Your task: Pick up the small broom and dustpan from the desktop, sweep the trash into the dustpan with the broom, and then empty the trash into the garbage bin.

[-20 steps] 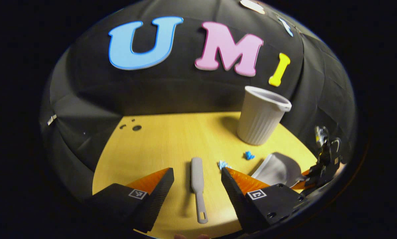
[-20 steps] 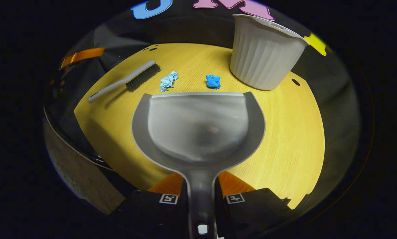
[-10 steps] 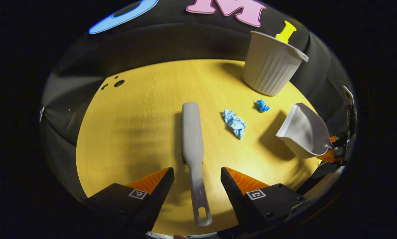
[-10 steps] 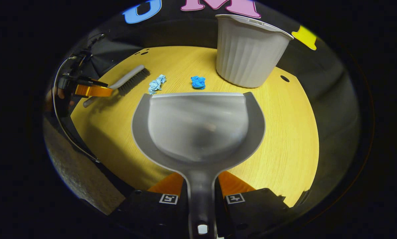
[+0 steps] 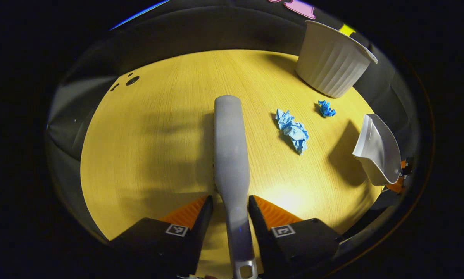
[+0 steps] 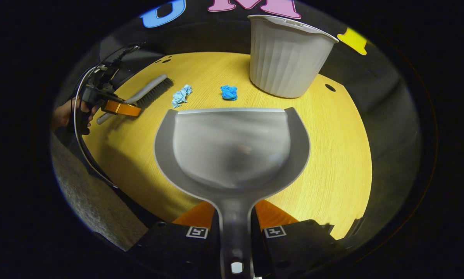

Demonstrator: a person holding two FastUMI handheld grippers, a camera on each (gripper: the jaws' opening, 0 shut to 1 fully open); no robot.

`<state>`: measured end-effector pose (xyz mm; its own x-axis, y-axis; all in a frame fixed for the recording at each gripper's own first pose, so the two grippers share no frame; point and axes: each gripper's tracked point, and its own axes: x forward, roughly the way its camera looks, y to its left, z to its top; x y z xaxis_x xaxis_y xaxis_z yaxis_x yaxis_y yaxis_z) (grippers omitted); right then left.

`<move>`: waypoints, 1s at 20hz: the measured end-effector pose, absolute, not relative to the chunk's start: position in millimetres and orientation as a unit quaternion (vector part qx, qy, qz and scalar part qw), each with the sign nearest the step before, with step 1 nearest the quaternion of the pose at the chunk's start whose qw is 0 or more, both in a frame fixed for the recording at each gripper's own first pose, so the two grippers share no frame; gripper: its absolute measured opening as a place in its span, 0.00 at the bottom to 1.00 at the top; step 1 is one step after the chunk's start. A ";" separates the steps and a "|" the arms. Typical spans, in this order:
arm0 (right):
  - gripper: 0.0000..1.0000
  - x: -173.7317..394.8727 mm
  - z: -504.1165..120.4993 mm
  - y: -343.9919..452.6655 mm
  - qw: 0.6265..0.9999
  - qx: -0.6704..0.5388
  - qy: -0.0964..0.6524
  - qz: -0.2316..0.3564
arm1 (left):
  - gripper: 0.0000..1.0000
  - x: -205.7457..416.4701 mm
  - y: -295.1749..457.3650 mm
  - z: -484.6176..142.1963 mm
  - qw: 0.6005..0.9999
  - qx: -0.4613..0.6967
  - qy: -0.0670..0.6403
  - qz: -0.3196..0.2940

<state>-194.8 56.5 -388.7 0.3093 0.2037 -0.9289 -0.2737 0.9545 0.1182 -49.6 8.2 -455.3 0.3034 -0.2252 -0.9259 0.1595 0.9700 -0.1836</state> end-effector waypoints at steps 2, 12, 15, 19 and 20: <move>0.37 -193.7 -387.3 57.5 0.807 -0.038 0.568 0.153 | 0.50 -53.0 8.4 -458.7 0.803 -0.030 0.583 -0.119; 0.37 -186.6 -399.2 52.4 0.760 -0.101 0.606 0.211 | 0.29 -26.1 20.4 -449.1 0.822 0.022 0.557 -0.115; 0.37 -179.1 -404.5 51.0 0.745 -0.109 0.618 0.227 | 0.31 -5.8 13.8 -443.9 0.829 0.031 0.544 -0.123; 0.37 -169.9 -414.1 51.7 0.725 -0.127 0.625 0.261 | 0.29 16.0 -5.8 -444.2 0.834 0.032 0.530 -0.150; 0.37 -167.7 -416.6 52.6 0.722 -0.128 0.624 0.269 | 0.29 20.0 -10.7 -444.9 0.834 0.035 0.527 -0.160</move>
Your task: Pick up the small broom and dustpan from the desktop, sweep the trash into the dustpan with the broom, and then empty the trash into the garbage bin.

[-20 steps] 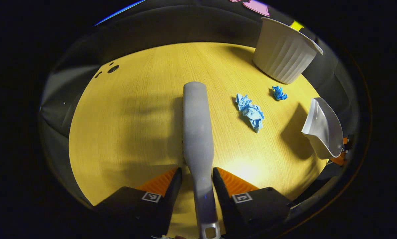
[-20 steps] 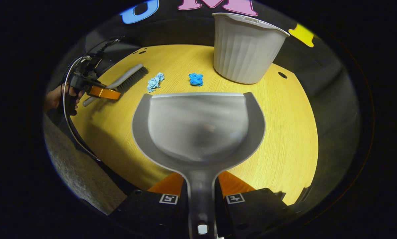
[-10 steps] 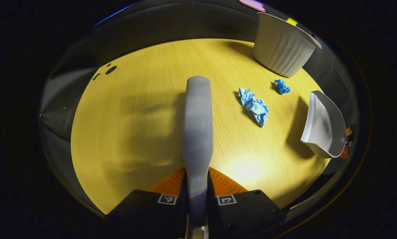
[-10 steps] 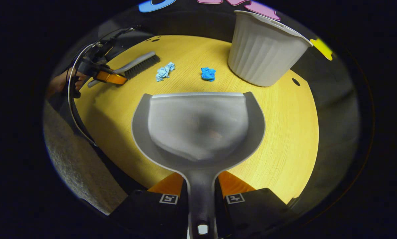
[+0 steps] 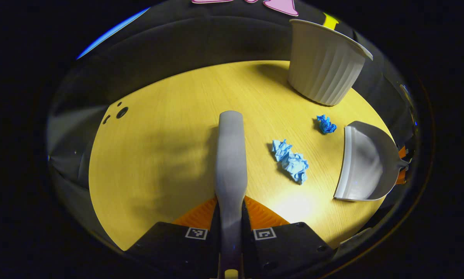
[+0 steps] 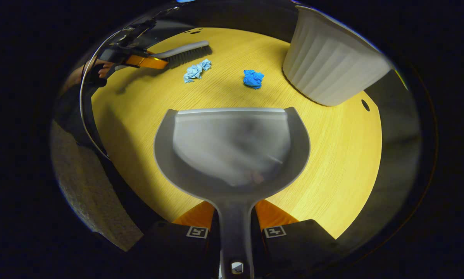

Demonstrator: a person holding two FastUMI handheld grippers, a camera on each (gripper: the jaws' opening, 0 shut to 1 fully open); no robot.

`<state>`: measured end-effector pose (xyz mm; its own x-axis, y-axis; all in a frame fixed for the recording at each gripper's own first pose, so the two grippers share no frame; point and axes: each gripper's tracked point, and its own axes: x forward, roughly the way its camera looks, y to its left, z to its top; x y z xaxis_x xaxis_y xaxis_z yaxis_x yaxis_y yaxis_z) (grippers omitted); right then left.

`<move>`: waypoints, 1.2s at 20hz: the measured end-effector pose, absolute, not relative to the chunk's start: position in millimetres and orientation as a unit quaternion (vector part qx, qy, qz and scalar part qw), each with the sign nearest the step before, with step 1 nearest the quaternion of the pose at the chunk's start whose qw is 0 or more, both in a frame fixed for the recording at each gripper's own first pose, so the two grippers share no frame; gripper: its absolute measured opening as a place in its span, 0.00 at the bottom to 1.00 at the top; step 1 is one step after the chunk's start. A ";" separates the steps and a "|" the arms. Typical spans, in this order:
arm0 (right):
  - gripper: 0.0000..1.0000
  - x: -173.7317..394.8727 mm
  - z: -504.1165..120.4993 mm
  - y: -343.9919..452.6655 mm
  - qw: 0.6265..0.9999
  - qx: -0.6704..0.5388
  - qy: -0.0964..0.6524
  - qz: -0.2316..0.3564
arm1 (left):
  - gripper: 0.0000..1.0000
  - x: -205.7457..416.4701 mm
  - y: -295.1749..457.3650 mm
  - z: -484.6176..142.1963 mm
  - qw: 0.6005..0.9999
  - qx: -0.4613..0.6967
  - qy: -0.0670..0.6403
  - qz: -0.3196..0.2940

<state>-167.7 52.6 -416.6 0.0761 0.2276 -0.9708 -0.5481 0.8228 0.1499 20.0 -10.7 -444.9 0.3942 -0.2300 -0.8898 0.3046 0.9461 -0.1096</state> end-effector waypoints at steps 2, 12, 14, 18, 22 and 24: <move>0.37 -159.3 -420.4 54.4 0.723 -0.129 0.619 0.278 | 0.29 27.9 -23.8 -446.5 0.834 0.042 0.520 -0.179; 0.37 -150.1 -428.1 56.3 0.718 -0.141 0.611 0.302 | 0.29 24.6 -113.0 -435.9 0.813 0.044 0.507 -0.282; 0.37 -149.8 -429.5 57.1 0.720 -0.139 0.608 0.304 | 0.29 16.2 -135.5 -431.1 0.806 0.039 0.507 -0.302; 0.37 -150.2 -429.6 56.1 0.721 -0.142 0.603 0.311 | 0.29 -2.5 -170.4 -415.7 0.790 0.039 0.506 -0.344; 0.37 -146.0 -429.0 61.9 0.745 -0.121 0.579 0.308 | 0.31 -9.1 -181.1 -397.3 0.788 0.026 0.501 -0.358; 0.37 -143.6 -431.5 65.1 0.765 -0.101 0.565 0.293 | 0.31 -6.5 -177.4 -393.8 0.793 0.023 0.499 -0.349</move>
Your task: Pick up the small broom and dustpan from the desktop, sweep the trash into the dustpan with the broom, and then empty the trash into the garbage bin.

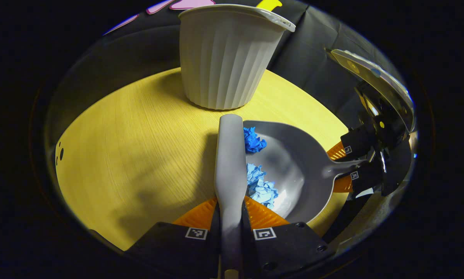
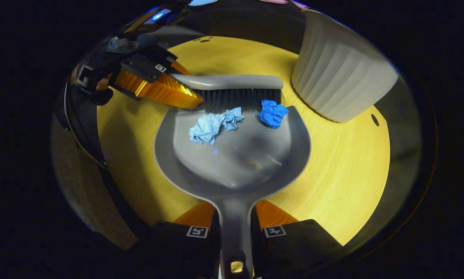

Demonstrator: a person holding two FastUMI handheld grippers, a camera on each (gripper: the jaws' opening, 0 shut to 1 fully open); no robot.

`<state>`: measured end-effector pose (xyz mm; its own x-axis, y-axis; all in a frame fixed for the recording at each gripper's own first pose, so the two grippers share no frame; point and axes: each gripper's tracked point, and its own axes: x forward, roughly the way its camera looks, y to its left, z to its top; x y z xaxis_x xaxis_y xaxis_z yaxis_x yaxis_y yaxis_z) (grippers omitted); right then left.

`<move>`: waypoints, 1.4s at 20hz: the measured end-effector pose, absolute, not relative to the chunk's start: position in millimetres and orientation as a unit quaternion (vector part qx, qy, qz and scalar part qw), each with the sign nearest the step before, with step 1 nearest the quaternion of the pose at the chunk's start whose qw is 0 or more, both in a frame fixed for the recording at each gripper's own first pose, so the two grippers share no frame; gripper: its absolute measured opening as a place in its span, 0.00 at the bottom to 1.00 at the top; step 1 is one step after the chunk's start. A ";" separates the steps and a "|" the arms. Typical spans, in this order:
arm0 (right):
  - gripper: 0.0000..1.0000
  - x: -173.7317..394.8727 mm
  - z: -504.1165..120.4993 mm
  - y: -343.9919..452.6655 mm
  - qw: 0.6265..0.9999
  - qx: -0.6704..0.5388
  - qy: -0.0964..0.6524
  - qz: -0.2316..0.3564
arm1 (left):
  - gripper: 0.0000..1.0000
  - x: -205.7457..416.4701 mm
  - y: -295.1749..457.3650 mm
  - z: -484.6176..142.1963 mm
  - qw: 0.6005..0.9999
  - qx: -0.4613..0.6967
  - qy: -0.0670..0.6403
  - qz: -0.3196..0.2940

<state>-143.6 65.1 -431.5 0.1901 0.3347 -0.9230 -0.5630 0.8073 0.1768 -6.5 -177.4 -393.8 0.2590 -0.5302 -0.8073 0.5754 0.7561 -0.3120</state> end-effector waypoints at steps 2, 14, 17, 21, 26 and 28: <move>0.37 -146.1 -431.6 67.6 0.782 -0.074 0.552 0.280 | 0.31 -3.9 -173.8 -388.1 0.804 0.007 0.497 -0.327; 0.37 -133.1 -384.2 63.9 0.816 -0.016 0.567 0.106 | 0.31 13.1 -121.8 -376.9 0.849 -0.033 0.480 -0.220; 0.37 -116.2 -359.8 60.2 0.821 -0.013 0.568 0.054 | 0.31 9.9 -105.8 -380.7 0.848 -0.026 0.480 -0.223; 0.37 -81.5 -328.0 61.8 0.825 0.007 0.566 0.007 | 0.31 0.4 -98.6 -391.7 0.841 -0.015 0.486 -0.237; 0.37 -38.9 -293.0 53.3 0.829 0.008 0.559 -0.030 | 0.31 -14.4 -100.6 -399.0 0.834 -0.027 0.491 -0.252; 0.37 -12.9 -283.0 36.1 0.829 -0.013 0.557 -0.041 | 0.31 -19.7 -98.6 -402.3 0.832 -0.023 0.492 -0.257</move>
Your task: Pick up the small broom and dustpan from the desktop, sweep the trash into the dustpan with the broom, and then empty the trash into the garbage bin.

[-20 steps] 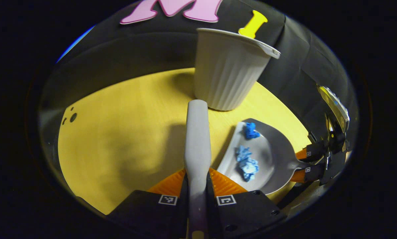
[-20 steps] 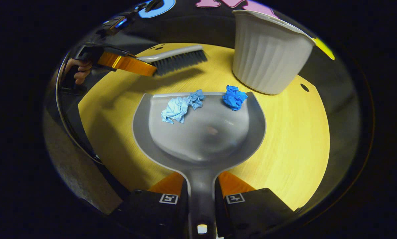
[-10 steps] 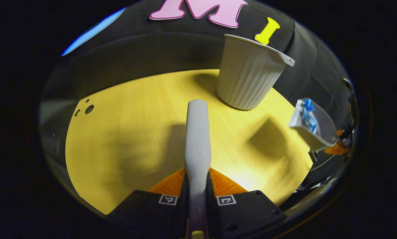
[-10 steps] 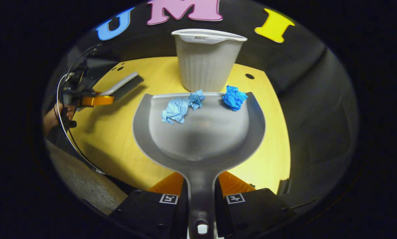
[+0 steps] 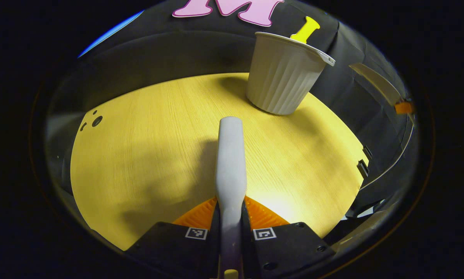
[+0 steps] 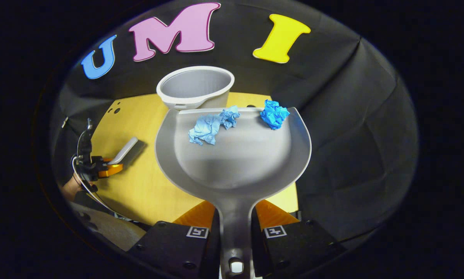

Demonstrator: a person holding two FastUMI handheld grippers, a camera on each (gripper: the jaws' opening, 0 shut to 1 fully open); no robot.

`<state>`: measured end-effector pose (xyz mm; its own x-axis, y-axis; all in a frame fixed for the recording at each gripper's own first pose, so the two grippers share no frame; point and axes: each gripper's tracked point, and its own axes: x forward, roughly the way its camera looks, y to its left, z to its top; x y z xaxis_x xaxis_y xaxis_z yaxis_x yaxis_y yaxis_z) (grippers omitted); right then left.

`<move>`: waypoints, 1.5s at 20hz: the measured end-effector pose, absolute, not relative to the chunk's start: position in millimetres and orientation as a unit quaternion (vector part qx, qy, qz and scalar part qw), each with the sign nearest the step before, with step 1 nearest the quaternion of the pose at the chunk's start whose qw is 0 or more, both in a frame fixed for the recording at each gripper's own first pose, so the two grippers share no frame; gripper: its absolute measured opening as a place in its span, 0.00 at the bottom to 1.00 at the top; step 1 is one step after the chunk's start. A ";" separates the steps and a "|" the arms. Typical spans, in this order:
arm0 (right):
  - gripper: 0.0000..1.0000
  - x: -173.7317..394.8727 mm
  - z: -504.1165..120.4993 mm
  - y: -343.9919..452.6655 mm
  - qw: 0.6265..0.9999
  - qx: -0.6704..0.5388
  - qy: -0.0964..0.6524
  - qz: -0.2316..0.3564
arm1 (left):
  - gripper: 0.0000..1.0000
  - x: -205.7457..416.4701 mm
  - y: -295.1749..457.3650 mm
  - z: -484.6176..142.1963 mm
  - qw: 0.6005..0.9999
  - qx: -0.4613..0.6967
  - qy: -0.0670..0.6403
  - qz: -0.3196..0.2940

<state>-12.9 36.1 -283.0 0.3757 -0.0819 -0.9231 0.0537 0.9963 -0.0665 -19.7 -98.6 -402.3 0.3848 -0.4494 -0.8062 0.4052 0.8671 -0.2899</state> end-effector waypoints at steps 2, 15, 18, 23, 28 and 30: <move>0.37 16.0 -265.9 19.8 0.830 -0.030 0.555 -0.045 | 0.31 -22.7 -97.8 -404.7 0.831 -0.021 0.492 -0.259; 0.37 154.9 -258.3 19.9 0.790 -0.174 0.588 0.003 | 0.31 -29.1 -70.2 -416.2 0.834 -0.036 0.491 -0.250; 0.37 163.7 -262.1 19.4 0.757 -0.238 0.608 0.017 | 0.31 -29.9 -64.1 -420.6 0.834 -0.044 0.493 -0.245; 0.37 184.4 -259.6 22.8 0.711 -0.336 0.617 0.039 | 0.31 -33.1 -59.0 -424.5 0.833 -0.057 0.495 -0.242; 0.37 199.6 -259.2 30.4 0.690 -0.380 0.614 0.055 | 0.28 -33.3 -58.7 -426.1 0.832 -0.058 0.494 -0.243; 0.37 201.3 -259.7 30.4 0.689 -0.386 0.611 0.055 | 0.28 -33.7 -58.5 -426.1 0.832 -0.060 0.496 -0.241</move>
